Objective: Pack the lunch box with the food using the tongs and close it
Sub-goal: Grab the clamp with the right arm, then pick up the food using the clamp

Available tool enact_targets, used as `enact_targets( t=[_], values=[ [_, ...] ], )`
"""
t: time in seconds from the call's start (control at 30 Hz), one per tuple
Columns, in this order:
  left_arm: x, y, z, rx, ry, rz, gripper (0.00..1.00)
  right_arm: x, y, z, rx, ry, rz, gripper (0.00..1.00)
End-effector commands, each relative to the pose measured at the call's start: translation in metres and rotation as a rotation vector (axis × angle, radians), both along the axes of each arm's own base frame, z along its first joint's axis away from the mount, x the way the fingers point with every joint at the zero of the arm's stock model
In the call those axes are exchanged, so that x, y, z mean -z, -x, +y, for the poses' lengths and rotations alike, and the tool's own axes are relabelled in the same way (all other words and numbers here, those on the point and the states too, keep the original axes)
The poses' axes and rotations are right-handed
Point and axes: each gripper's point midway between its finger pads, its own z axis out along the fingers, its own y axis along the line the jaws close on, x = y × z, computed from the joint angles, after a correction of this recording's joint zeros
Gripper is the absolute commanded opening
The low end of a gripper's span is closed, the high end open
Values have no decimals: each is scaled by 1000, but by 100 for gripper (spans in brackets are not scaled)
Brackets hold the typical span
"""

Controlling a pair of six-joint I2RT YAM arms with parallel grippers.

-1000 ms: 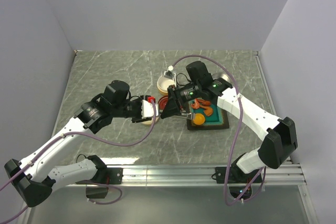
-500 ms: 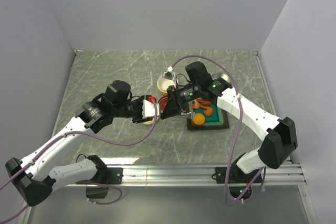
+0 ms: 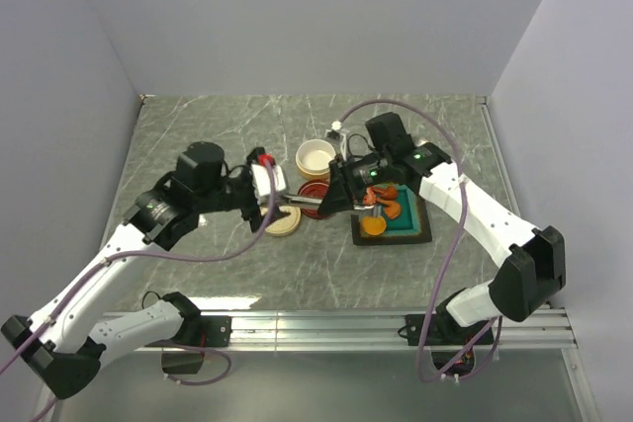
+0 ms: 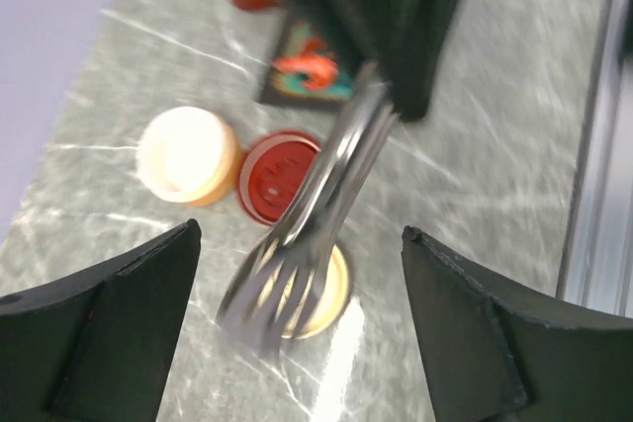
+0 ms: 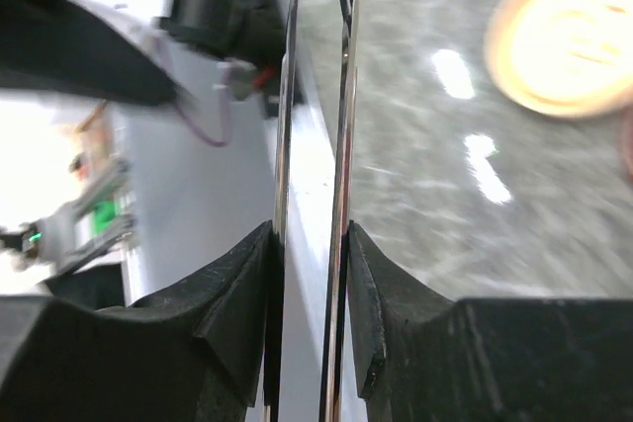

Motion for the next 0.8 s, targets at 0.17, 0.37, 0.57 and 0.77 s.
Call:
enact_targets(
  t=[0.17,0.37,0.57,0.77],
  values=[
    [-97,-7,26,-185,377,88,92,-12,-32,-80,170,149,-228,42],
    [-95,-14,45,-288,461,208,94,3,-35,-145,281,320,-257,43],
    [-82,-17,54,-337,481,293,98,25,-21,-197,342,485,-235,43],
    [-74,-15,56,-336,502,329,100,39,-10,-226,367,544,-149,44]
  ],
)
